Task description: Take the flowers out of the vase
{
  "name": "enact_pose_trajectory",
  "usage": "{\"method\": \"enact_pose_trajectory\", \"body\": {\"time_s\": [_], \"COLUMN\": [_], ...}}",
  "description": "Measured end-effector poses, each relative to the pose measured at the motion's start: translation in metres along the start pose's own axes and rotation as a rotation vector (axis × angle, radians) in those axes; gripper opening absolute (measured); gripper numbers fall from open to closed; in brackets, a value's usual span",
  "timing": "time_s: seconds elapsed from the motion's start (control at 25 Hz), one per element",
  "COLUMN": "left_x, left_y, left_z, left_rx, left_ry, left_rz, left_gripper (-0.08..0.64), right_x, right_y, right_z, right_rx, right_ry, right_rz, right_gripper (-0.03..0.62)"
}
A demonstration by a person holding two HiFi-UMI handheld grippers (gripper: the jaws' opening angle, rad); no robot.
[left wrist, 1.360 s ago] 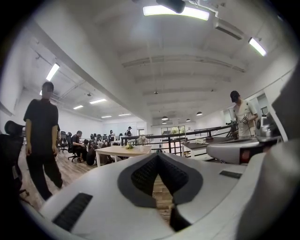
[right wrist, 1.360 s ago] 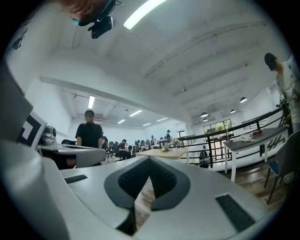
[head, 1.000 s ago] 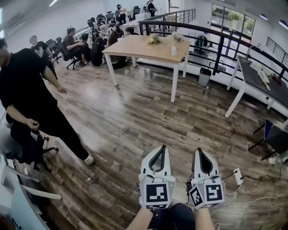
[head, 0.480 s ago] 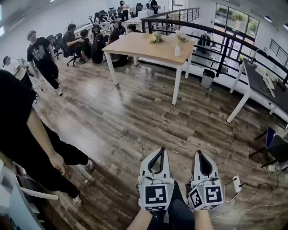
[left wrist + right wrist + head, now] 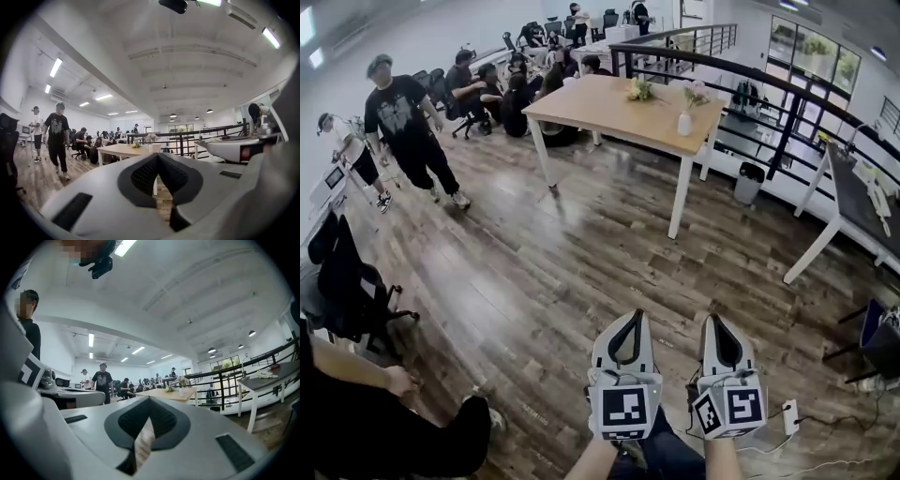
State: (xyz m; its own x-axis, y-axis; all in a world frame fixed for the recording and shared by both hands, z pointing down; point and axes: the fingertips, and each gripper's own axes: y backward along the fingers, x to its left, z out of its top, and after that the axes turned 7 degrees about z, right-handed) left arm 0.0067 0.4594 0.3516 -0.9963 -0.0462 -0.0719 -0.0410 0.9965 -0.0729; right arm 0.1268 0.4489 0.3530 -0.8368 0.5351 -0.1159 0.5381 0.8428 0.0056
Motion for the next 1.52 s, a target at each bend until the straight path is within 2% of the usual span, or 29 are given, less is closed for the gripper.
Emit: {"method": "enact_pose_trajectory", "body": {"time_s": [0.2, 0.48, 0.8, 1.2, 1.52], "left_x": [-0.011, -0.022, -0.020, 0.002, 0.049], "left_y": [-0.048, -0.098, -0.143, -0.239, -0.316], "left_z": [0.015, 0.016, 0.009, 0.010, 0.023], "left_rx": [-0.023, -0.008, 0.009, 0.001, -0.008], "left_ry": [-0.018, -0.029, -0.041, -0.022, -0.010], "left_rz": [0.013, 0.028, 0.016, -0.042, -0.060], "left_gripper": [0.034, 0.034, 0.033, 0.032, 0.033], "right_x": [-0.039, -0.084, -0.111, -0.143, -0.148], "right_y": [-0.038, -0.070, -0.104, -0.186, -0.273], "right_z": [0.011, 0.012, 0.005, 0.002, 0.016], "right_rx": [-0.007, -0.015, -0.012, -0.007, -0.003], "right_ry": [-0.003, -0.032, -0.052, -0.035, -0.017], "right_rz": [0.016, 0.014, -0.006, -0.061, -0.081], "right_gripper": [-0.003, -0.003, -0.003, -0.003, -0.003]}}
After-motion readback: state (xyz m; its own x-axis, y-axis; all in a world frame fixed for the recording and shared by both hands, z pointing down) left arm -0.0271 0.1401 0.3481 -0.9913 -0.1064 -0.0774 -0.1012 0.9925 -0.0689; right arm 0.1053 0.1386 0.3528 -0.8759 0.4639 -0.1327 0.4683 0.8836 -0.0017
